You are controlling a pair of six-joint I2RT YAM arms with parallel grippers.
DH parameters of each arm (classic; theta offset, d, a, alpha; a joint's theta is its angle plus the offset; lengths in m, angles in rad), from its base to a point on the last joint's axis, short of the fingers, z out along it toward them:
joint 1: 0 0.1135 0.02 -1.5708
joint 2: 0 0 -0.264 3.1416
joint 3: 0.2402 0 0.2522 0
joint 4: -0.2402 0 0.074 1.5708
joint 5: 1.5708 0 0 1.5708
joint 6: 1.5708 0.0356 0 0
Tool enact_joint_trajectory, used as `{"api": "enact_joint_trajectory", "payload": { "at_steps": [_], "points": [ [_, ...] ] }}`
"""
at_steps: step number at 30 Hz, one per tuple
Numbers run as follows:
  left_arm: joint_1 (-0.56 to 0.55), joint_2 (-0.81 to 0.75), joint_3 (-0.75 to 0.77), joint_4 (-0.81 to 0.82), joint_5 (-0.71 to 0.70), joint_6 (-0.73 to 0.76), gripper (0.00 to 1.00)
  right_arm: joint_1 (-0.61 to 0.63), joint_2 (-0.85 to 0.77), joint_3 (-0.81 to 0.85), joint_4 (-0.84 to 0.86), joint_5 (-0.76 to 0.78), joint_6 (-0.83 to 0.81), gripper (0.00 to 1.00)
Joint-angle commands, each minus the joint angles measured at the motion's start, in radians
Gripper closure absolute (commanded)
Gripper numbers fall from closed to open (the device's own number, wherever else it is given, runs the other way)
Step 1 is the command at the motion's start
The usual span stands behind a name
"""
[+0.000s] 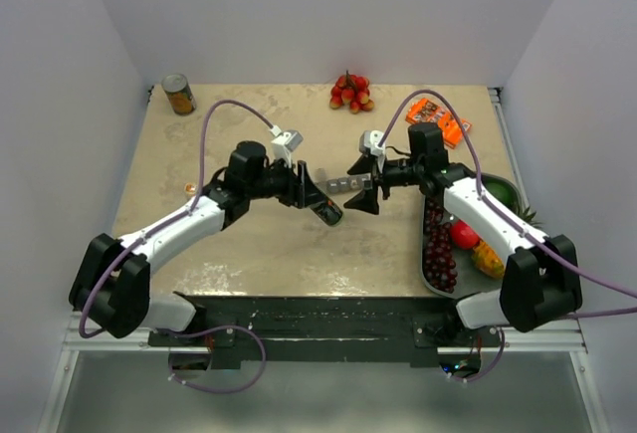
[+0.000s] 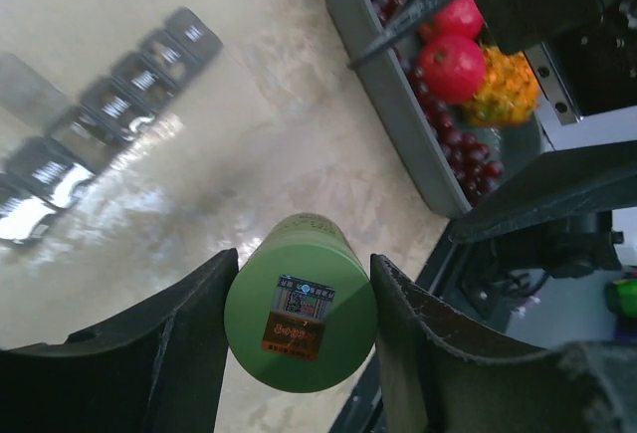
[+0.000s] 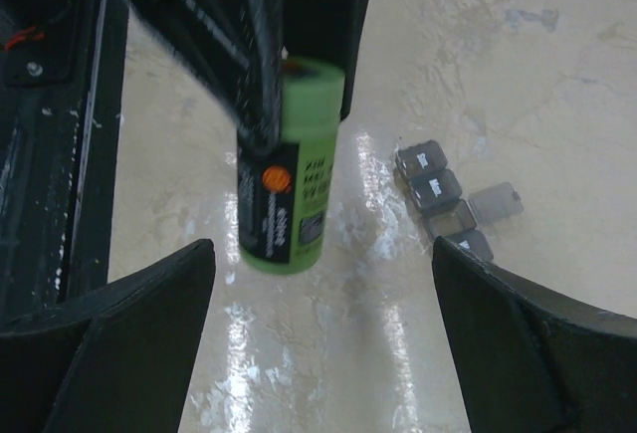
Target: Sort the pills into containers
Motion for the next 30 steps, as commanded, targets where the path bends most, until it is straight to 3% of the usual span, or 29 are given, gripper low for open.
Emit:
{"api": "enact_joint_trajectory", "payload": {
  "at_steps": [1,3,12,15,16,18,19,20,21,22,23,25,26,30],
  "points": [
    [-0.045,-0.02,-0.061,0.301,0.007,-0.177,1.0,0.026,-0.033,-0.073,0.148,-0.064,0.138,0.05],
    [-0.048,-0.021,-0.075,0.355,0.01,-0.203,1.0,0.041,-0.046,-0.117,0.195,-0.077,0.161,0.01],
    [-0.068,-0.026,-0.131,0.496,0.042,-0.31,1.0,0.089,-0.015,-0.127,0.243,-0.058,0.231,0.05],
    [-0.071,-0.034,-0.159,0.556,0.038,-0.356,1.0,0.11,-0.006,-0.114,0.241,-0.066,0.227,0.31],
    [-0.071,-0.035,-0.165,0.571,0.039,-0.366,1.0,0.112,-0.003,-0.11,0.234,-0.066,0.221,0.53],
    [-0.071,-0.043,-0.173,0.597,0.041,-0.377,1.0,0.113,0.006,-0.088,0.208,-0.068,0.202,0.73],
    [-0.071,-0.047,-0.175,0.594,0.039,-0.374,1.0,0.112,0.006,-0.082,0.18,-0.065,0.185,0.88],
    [-0.073,-0.057,-0.176,0.591,0.039,-0.369,1.0,0.113,0.006,-0.069,0.168,-0.063,0.175,0.94],
    [-0.072,-0.063,-0.176,0.585,0.042,-0.358,0.96,0.112,0.0,-0.064,0.157,-0.066,0.165,0.97],
    [-0.065,-0.07,-0.176,0.579,0.048,-0.348,0.86,0.11,-0.001,-0.061,0.134,-0.072,0.143,0.99],
    [-0.062,-0.086,-0.178,0.567,0.051,-0.337,0.62,0.11,-0.006,-0.056,0.125,-0.078,0.134,1.0],
    [-0.041,-0.104,-0.182,0.553,0.074,-0.302,0.4,0.11,-0.013,-0.049,0.079,-0.089,0.081,1.0],
    [-0.032,-0.133,-0.185,0.539,0.085,-0.285,0.24,0.109,-0.017,-0.042,0.067,-0.094,0.067,1.0],
    [0.048,-0.213,-0.193,0.457,0.16,-0.081,0.11,0.11,-0.026,-0.032,-0.01,-0.129,-0.028,1.0]
  ]
}}
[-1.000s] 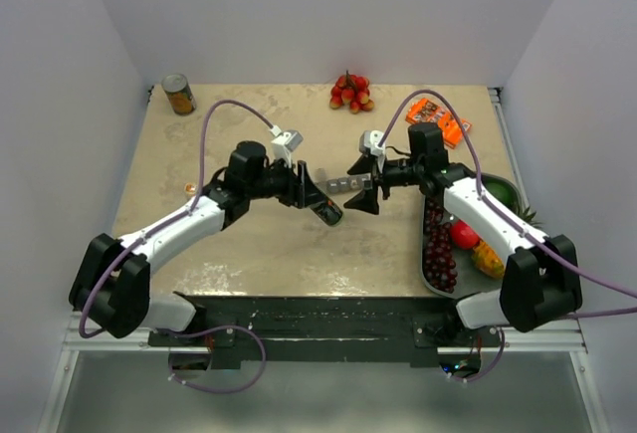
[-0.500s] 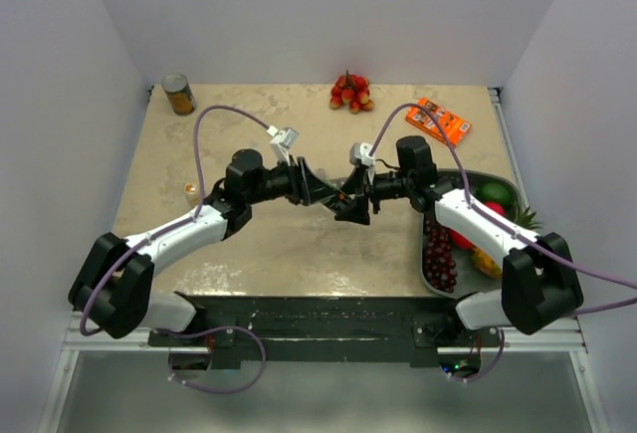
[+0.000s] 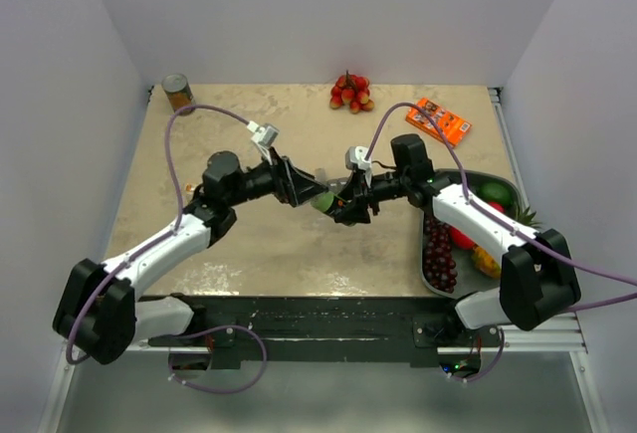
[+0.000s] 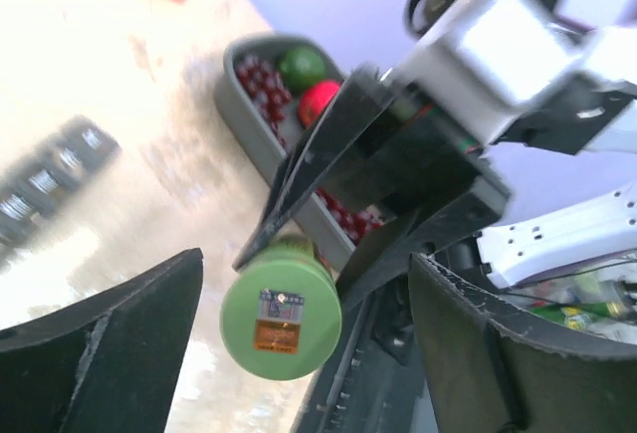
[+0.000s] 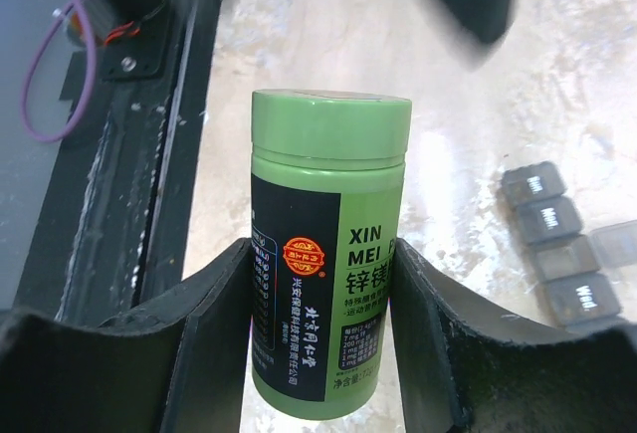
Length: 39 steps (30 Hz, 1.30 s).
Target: Sort the pills into containers
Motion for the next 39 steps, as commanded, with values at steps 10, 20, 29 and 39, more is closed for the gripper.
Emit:
{"api": "enact_joint_trajectory", "payload": {
  "at_steps": [10,20,29,39],
  "points": [
    [0.132,-0.24,-0.069,-0.081,0.498,0.74,0.11,0.007,-0.043,0.05,-0.196,-0.138,-0.261,1.0],
    [-0.005,-0.134,0.078,-0.404,0.429,1.165,0.11,0.024,-0.041,0.047,-0.212,-0.141,-0.29,1.0],
    [-0.061,-0.071,0.114,-0.446,0.318,1.236,0.15,0.027,-0.041,0.047,-0.215,-0.145,-0.292,1.0],
    [-0.087,-0.045,0.117,-0.448,0.277,1.216,0.27,0.028,-0.04,0.045,-0.212,-0.142,-0.289,1.0]
  ]
}}
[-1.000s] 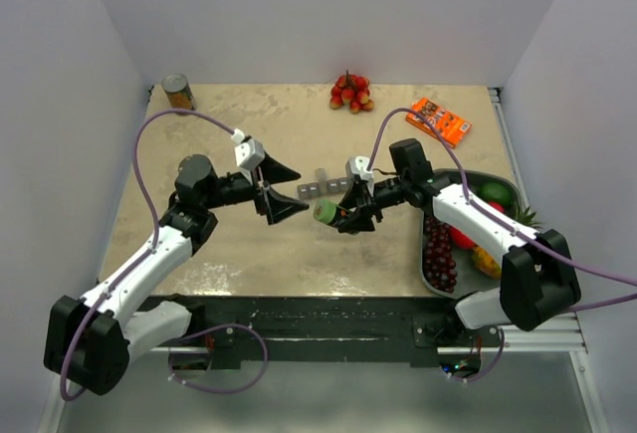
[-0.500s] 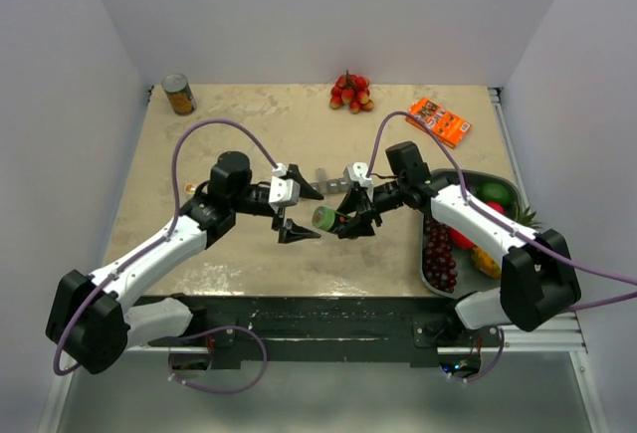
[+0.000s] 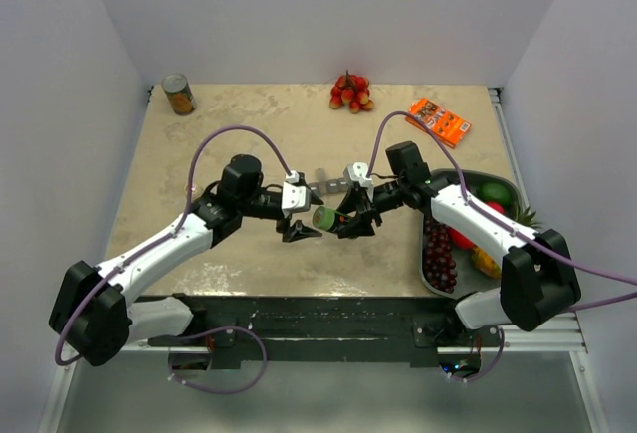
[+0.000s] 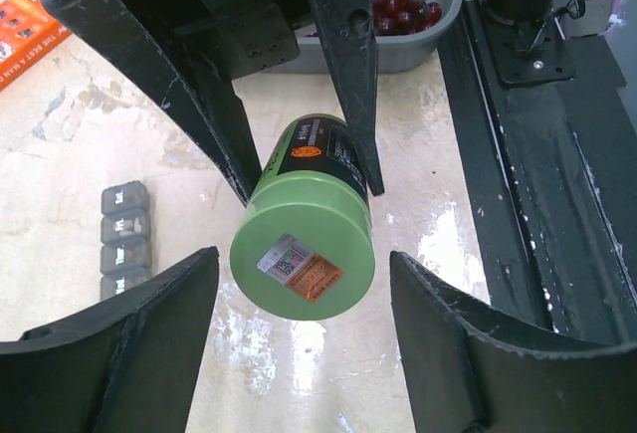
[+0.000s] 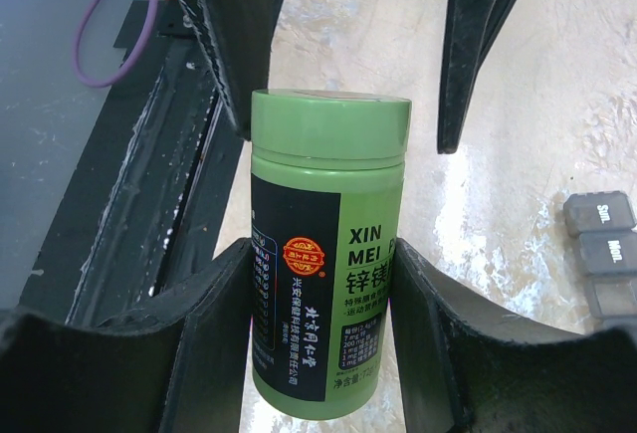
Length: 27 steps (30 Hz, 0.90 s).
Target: Sort the pills into containers
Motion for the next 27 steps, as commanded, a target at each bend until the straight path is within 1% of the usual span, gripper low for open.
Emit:
{"api": "enact_joint_trajectory", "payload": {
  "at_steps": [1,3,4,6,8,13,17,18,22,24,26,27],
  "points": [
    [-0.013,0.012,0.041,0.042,-0.002,0.011,0.31,0.004,-0.038,0.042,0.01,-0.045,-0.017,1.0],
    [-0.016,0.018,0.042,0.051,0.001,-0.012,0.35,0.004,-0.038,0.042,0.01,-0.044,-0.015,1.0],
    [-0.016,0.019,0.041,0.065,0.003,-0.023,0.4,0.004,-0.036,0.04,0.013,-0.042,-0.015,1.0],
    [-0.018,0.021,0.041,0.077,0.003,-0.052,0.42,0.004,-0.036,0.04,0.017,-0.039,-0.012,1.0],
    [-0.018,0.019,0.035,0.104,0.011,-0.081,0.42,0.006,-0.033,0.039,0.017,-0.038,-0.011,1.0],
    [-0.018,-0.007,0.007,0.182,0.02,-0.132,0.37,0.006,-0.035,0.039,0.02,-0.036,-0.008,1.0],
    [-0.019,-0.015,-0.013,0.211,0.031,-0.161,0.34,0.006,-0.033,0.037,0.021,-0.036,-0.006,1.0],
    [-0.018,-0.013,-0.014,0.211,0.028,-0.162,0.35,0.004,-0.033,0.039,0.021,-0.036,-0.005,1.0],
    [-0.018,-0.004,-0.005,0.185,0.029,-0.156,0.43,0.004,-0.033,0.037,0.023,-0.038,-0.003,1.0],
    [-0.018,0.002,-0.001,0.17,0.025,-0.149,0.44,0.006,-0.033,0.037,0.027,-0.036,-0.002,1.0],
    [-0.018,0.002,0.002,0.151,0.017,-0.147,0.39,0.004,-0.033,0.037,0.029,-0.036,0.0,1.0],
    [-0.019,-0.002,0.002,0.145,0.009,-0.144,0.34,0.004,-0.035,0.037,0.027,-0.038,0.0,1.0]
  ]
}}
